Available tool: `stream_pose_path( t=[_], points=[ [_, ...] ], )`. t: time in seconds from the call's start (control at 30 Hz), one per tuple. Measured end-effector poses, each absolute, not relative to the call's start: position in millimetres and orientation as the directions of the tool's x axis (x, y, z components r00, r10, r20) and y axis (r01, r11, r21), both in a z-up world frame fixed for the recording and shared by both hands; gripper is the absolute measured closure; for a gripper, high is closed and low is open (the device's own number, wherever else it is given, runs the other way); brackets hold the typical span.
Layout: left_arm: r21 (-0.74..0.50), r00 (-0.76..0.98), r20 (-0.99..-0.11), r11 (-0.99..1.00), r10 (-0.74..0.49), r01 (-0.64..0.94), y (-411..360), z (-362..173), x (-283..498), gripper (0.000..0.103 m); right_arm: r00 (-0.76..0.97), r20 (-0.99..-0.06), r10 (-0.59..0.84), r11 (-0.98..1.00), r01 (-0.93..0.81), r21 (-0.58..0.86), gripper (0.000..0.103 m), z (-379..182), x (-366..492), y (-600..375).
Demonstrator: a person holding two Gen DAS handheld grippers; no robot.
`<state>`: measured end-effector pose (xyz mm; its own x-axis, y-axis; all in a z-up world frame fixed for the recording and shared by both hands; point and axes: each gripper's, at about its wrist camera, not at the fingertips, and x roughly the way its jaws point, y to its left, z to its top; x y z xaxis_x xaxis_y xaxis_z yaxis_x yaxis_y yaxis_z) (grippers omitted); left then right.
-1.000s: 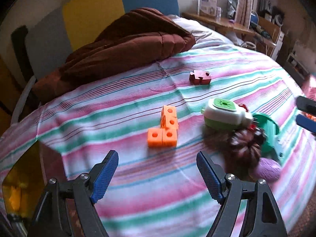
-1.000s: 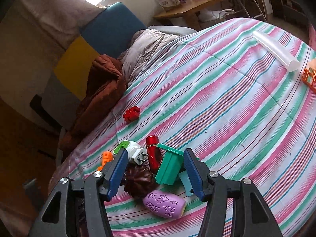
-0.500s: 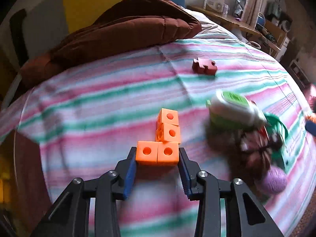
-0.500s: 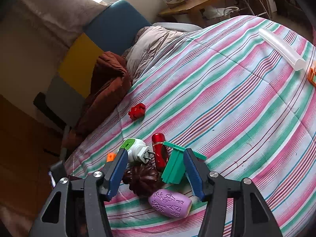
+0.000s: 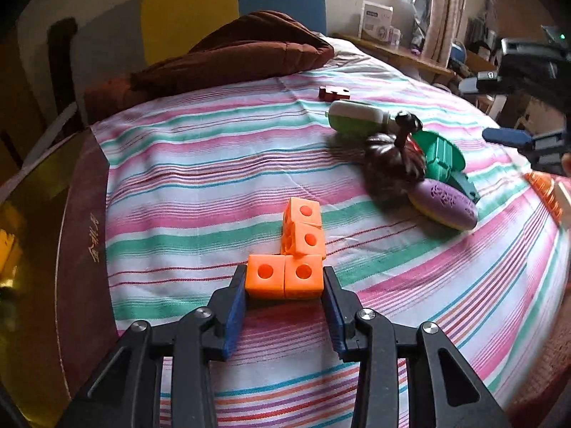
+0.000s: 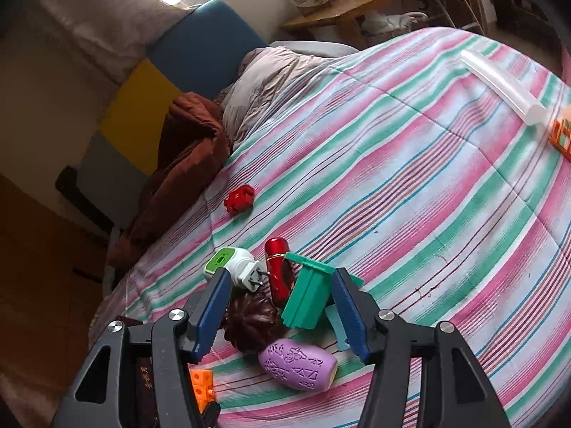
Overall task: Organize rigid objects
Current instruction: 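Grasp the orange cube blocks with left tool while right tool grasps the red puzzle piece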
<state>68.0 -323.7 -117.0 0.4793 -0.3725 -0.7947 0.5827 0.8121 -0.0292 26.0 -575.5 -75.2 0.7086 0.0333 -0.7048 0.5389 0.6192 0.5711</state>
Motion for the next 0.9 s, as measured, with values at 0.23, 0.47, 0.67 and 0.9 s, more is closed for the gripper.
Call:
stream_pose_path(
  t=[0.23, 0.47, 0.67, 0.9],
  points=[
    [-0.02, 0.503, -0.769, 0.801, -0.395, 0.598, -320.8, -119.9, 68.4, 0.063, 0.656, -0.753, 0.051, 0.73, 0.49, 0.476, 0.044, -60.4, 68.1, -558.3],
    [-0.062, 0.504, -0.753, 0.809, -0.422, 0.585, -317.9, -122.3, 71.2, 0.063, 0.562, -0.823, 0.084, 0.789, 0.467, 0.4, 0.044, -69.6, 154.9, -561.3],
    [-0.085, 0.505, -0.742, 0.81, -0.44, 0.581, -315.4, -123.0, 71.3, 0.063, 0.466, -0.884, 0.049, 0.798, 0.514, 0.315, 0.044, -92.1, 222.2, -569.5],
    [-0.092, 0.505, -0.738, 0.808, -0.448, 0.582, -315.1, -123.0, 70.7, 0.063, 0.34, -0.94, 0.023, 0.825, 0.525, 0.21, 0.044, -123.3, 276.1, -562.7]
  ],
)
